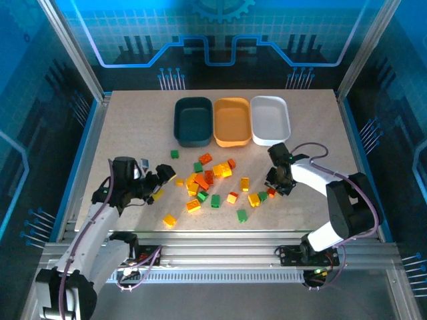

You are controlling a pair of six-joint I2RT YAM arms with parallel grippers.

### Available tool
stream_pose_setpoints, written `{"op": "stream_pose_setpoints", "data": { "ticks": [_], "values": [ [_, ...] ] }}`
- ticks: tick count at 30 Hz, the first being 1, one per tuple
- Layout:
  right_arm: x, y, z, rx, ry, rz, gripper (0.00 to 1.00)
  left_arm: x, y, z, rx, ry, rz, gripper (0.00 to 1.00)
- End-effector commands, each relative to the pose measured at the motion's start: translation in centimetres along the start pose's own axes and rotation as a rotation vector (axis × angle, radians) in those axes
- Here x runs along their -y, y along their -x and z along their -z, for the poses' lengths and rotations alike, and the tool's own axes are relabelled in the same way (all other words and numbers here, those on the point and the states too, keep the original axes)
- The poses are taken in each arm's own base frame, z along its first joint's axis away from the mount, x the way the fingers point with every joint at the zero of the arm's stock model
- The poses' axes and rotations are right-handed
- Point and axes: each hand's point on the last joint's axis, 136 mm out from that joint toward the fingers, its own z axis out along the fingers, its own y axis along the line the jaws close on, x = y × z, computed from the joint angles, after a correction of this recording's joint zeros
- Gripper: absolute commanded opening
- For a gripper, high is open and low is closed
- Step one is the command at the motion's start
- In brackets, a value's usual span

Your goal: Sort the legos into containers by color

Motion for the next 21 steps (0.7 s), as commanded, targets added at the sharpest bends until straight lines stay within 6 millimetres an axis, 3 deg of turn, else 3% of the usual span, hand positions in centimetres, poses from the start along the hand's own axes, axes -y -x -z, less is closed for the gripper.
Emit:
{"op": "stream_pose_setpoints", "data": {
  "ticks": [1, 7, 12, 15, 17, 21],
  "values": [
    [-1.7, 2.3, 1.4, 0.078, 0.021, 0.037, 0.16, 1.3, 0.3, 0.1, -0.008, -0.022, -0.022, 0.99],
    [-5.0, 7.0, 7.1, 0.239, 0.05, 0.19, 0.12, 1.6, 1.2, -1.2, -0.01, -0.055, 0.016, 0.99],
    [-9.7, 13.8, 11.4, 0.386, 0.109, 0.308, 0.13, 1.4, 2.9, -2.7, 0.027, -0.069, 0.017, 0.99],
    [-11.9, 18.0, 10.3, 0.389, 0.093, 0.34, 0.11, 1.8, 3.5, -3.4, 0.004, -0.064, -0.006, 0.99],
    [-12.7, 20.4, 8.4, 0.359, 0.073, 0.341, 0.11, 1.9, 3.6, -3.6, -0.019, -0.05, -0.001, 0.99],
    [-14.0, 22.8, 4.7, 0.267, 0.058, 0.363, 0.1, 2.1, 3.5, -3.4, -0.012, -0.052, 0.005, 0.99]
  ]
}}
